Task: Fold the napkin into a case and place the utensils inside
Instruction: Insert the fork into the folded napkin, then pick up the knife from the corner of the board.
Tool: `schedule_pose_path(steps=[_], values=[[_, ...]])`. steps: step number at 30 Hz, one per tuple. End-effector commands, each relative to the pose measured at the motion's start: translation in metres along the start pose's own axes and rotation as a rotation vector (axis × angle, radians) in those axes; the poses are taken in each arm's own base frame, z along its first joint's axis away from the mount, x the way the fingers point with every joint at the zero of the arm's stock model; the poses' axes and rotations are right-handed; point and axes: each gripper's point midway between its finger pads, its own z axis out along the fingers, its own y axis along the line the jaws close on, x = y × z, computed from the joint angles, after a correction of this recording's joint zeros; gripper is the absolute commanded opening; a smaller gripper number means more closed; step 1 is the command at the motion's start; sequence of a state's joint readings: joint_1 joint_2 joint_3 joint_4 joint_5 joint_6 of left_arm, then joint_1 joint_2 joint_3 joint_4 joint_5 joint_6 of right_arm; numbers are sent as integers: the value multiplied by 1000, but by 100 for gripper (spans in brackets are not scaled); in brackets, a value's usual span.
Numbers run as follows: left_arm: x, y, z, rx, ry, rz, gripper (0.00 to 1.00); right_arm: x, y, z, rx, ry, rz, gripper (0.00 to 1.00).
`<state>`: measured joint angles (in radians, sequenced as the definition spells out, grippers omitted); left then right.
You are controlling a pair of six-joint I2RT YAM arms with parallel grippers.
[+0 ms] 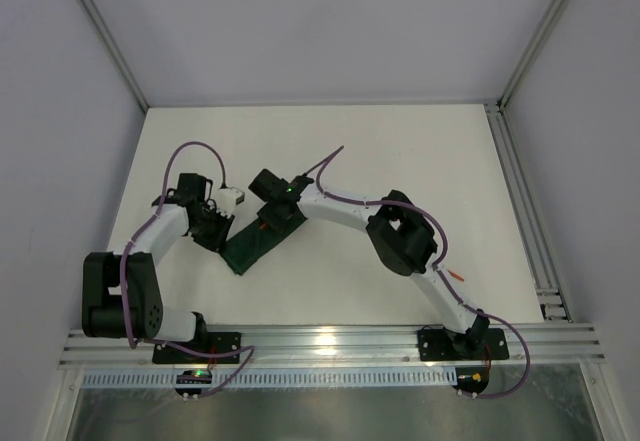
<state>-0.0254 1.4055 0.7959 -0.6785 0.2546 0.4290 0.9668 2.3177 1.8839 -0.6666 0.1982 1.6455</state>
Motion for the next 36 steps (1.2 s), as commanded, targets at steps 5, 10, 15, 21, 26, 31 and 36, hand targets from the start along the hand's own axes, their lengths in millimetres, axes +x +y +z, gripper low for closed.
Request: schedule_pose_path(steps=[5, 10, 15, 21, 26, 31, 36], values=[[-8, 5, -9, -27, -35, 34, 20, -13, 28, -37, -143, -58, -54, 43], [-13, 9, -14, -45, -38, 39, 21, -24, 41, -59, -215, -110, -197, 50], [-10, 11, -19, -60, -31, 50, 25, -37, 33, -100, -258, -174, -550, 53], [-12, 9, -29, -62, -33, 55, 28, -77, -16, -196, -312, -259, -1028, 69], [-16, 8, -41, -72, -41, 56, 32, -108, -128, -238, -65, 108, -1410, 74], [-15, 4, -46, -48, -32, 69, 35, -173, -205, -242, 299, 132, -1562, 64], [-16, -1, -51, -14, -12, 63, 35, -206, -236, -230, 304, 73, -1794, 65]])
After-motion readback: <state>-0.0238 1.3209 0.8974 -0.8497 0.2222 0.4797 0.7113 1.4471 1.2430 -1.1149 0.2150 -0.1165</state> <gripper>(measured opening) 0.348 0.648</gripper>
